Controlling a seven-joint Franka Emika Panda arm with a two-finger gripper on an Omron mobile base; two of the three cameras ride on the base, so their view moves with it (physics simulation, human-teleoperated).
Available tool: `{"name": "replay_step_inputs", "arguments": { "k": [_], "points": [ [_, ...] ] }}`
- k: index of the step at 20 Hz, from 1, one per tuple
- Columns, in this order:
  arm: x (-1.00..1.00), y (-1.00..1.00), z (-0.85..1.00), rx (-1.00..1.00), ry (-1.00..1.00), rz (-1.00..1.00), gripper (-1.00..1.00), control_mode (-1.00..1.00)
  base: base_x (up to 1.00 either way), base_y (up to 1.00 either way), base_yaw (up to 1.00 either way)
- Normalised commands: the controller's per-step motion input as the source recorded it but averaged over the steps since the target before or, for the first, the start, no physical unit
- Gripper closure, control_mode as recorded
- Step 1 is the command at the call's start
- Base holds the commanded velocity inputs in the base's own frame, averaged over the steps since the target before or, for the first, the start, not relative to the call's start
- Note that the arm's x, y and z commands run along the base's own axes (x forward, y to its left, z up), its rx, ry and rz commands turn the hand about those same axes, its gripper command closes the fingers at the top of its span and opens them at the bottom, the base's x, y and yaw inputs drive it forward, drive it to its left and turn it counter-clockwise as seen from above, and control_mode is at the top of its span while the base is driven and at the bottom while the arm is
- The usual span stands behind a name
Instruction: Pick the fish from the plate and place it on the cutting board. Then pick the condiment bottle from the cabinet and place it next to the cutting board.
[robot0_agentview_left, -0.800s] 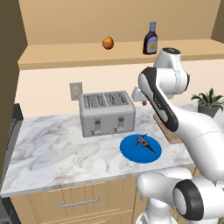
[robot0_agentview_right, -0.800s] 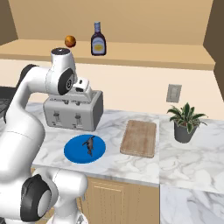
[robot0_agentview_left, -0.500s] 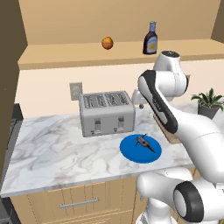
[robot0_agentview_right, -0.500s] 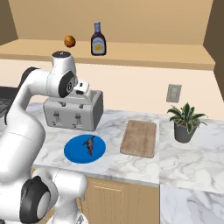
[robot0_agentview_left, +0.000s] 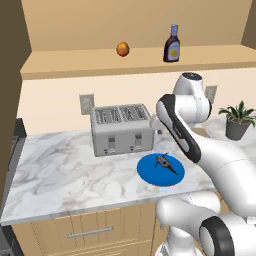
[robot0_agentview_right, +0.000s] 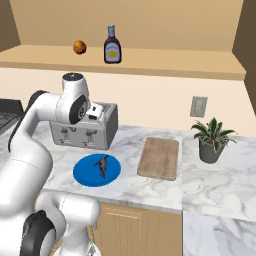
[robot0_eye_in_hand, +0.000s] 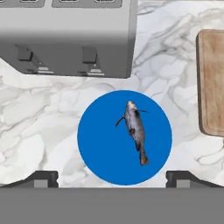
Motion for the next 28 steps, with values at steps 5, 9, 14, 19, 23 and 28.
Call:
{"name": "replay_step_inputs", "arguments": {
  "k": [5,9,14,19,23,28],
  "points": [
    [0.0,-0.03,-0.33,-0.04,0.0,0.06,-1.0,-1.0,0.0,0.0,0.0],
    [0.0,-0.08,-0.3,-0.09,0.0,0.09,-1.0,-1.0,0.0,0.0,0.0],
    [0.0,-0.06,-0.26,-0.09,0.0,0.09,-1.0,-1.0,0.0,0.0,0.0],
    [0.0,-0.01,-0.02,-0.01,0.0,0.02,-1.0,-1.0,0.0,0.0,0.0],
    [0.0,-0.03,-0.08,0.0,0.0,0.01,-1.0,-1.0,0.0,0.0,0.0],
    [0.0,-0.06,-0.23,0.0,0.0,0.01,-1.0,-1.0,0.0,0.0,0.0]
  ]
}}
